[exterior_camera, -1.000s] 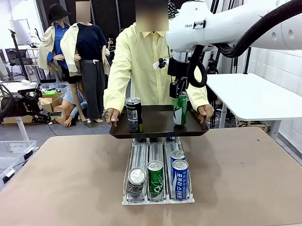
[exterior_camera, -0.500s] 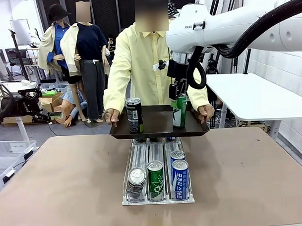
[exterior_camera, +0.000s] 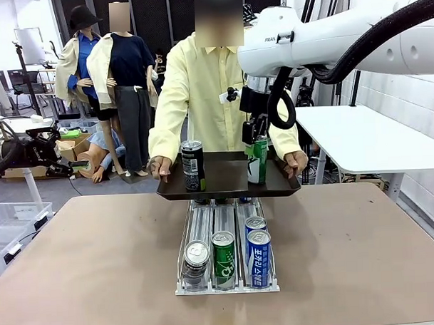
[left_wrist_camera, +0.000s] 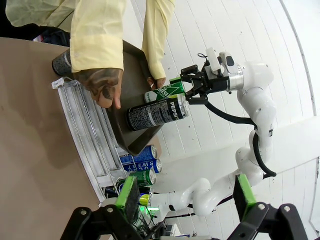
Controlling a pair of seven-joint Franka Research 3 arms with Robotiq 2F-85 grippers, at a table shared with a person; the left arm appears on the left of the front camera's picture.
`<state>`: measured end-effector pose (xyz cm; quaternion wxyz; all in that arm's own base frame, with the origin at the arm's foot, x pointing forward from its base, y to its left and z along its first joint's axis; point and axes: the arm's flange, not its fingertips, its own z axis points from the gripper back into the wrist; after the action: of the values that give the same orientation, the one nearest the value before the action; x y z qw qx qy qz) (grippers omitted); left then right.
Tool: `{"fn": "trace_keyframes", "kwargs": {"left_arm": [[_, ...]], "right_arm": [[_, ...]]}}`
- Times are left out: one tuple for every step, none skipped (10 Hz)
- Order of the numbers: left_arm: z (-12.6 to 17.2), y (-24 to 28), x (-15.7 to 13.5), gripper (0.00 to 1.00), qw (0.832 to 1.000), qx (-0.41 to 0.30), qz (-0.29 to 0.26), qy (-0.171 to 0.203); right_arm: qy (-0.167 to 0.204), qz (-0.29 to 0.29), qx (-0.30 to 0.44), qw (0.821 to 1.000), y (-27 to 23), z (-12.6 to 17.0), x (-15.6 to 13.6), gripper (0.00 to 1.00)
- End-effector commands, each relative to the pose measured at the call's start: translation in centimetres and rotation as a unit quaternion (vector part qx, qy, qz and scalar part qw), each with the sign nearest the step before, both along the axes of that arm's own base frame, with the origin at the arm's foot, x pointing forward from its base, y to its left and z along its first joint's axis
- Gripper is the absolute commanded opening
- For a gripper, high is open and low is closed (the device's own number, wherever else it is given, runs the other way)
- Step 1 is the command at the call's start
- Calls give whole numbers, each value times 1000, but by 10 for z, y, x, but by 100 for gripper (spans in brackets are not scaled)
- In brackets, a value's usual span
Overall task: Retrieve and hand over the desired beverage to the person.
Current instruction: Place the picked can on the Handle tray extended by the person.
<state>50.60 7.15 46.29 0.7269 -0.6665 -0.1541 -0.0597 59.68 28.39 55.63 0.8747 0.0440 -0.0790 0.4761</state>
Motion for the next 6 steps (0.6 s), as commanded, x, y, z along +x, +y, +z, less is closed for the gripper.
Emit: {"fn": "trace_keyframes", "kwargs": {"left_arm": [[2, 0, -2, 100, 1000, 4, 4, -1], [2, 0, -2, 100, 1000, 4, 4, -1], [2, 0, -2, 100, 1000, 4, 4, -1], [2, 0, -2, 100, 1000, 4, 4, -1], [2, 0, -2, 100, 1000, 4, 4, -1], [2, 0, -2, 100, 1000, 4, 4, -1]], "right_arm": [[9, -3, 19, 1000, -1, 11, 3, 15], [9, -2, 21, 1000, -2, 13, 2, 20], [8, -2, 22, 1000, -3, 14, 2, 27], [10, -2, 24, 1000, -4, 15, 1, 44], [11, -2, 26, 1000, -4, 16, 1, 64], [11, -1, 26, 1000, -5, 16, 1, 84]]}}
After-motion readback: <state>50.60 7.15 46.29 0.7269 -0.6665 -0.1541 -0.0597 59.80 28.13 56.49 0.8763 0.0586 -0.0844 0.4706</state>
